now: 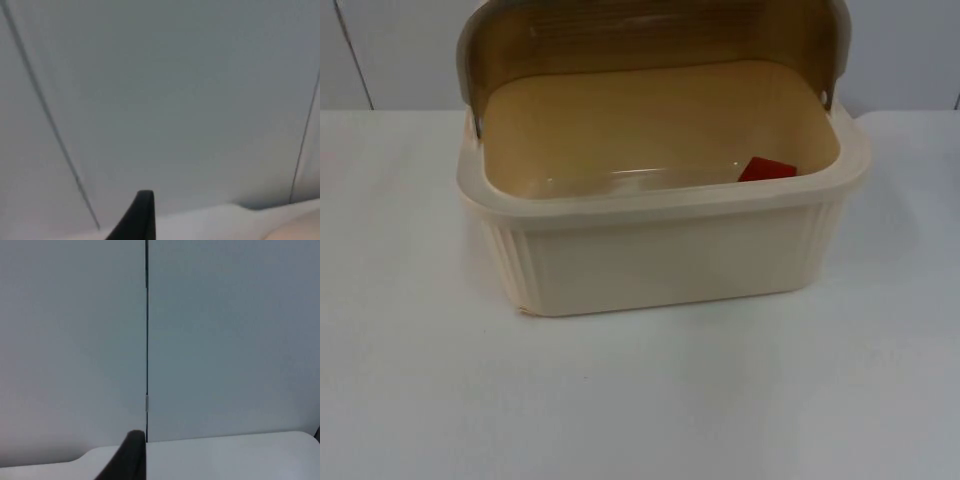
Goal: Open the box lid with the left hand, place the block into the box with the right hand, then close the box lid with the left hand.
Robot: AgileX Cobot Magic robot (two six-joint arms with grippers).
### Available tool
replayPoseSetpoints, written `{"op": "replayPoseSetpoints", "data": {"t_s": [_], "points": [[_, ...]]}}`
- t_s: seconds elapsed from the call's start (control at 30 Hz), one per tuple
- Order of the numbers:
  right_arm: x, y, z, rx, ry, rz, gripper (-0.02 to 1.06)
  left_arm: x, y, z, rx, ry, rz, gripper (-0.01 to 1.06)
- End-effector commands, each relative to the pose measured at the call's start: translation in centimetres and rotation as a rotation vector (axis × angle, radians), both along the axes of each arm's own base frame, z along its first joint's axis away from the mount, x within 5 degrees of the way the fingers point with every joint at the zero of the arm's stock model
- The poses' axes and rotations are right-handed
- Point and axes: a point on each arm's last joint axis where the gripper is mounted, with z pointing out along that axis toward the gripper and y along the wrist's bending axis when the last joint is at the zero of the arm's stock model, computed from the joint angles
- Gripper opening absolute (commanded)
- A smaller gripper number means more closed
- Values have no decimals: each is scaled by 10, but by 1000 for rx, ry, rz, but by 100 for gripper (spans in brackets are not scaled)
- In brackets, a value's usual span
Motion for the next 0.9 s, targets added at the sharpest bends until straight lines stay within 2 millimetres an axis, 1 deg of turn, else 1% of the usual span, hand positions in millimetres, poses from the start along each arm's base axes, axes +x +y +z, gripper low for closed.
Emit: {"op": "replayPoseSetpoints", "data": {"t_s": [0.0,0.1,0.13,0.2,0.27,0.3,0.33,0.43,0.47,0.5,0.63,0.67,0.7,0.73,0.8,0.87], "points": [[-3,-1,5,-10,-12,-4,104,9,-13,3,57,-66,-58,104],[-3,-1,5,-8,-13,-4,104,27,-34,6,144,-105,-131,104],[-3,-1,5,-8,-13,-4,104,27,-34,6,144,-105,-131,104],[-3,-1,5,-6,-13,-4,104,41,-50,11,187,-124,-172,104],[-3,-1,5,-4,-13,-3,104,57,-65,8,288,-102,-223,104],[-3,-1,5,-4,-13,-3,104,62,-72,9,354,-90,-256,104],[-3,-1,5,-4,-13,-3,104,62,-72,9,354,-90,-256,104],[-3,-1,4,-4,-11,-3,104,82,-92,0,538,-24,-354,104],[-3,0,4,-4,-9,-2,104,86,-97,2,562,-28,-373,104],[-3,0,4,-4,-9,-2,104,86,-97,2,562,-28,-373,104],[-3,0,4,0,-10,0,104,103,-111,-1,591,-74,-445,104],[-3,0,4,0,-10,0,104,103,-111,-1,591,-74,-445,104],[-3,0,4,0,-10,0,104,105,-117,-5,619,-93,-493,104],[-3,0,4,0,-10,0,104,105,-119,-6,623,-97,-507,104],[-3,0,4,0,-10,0,104,107,-125,-13,615,-104,-570,104],[-3,0,4,0,-10,0,104,107,-127,-15,610,-111,-590,103]]}}
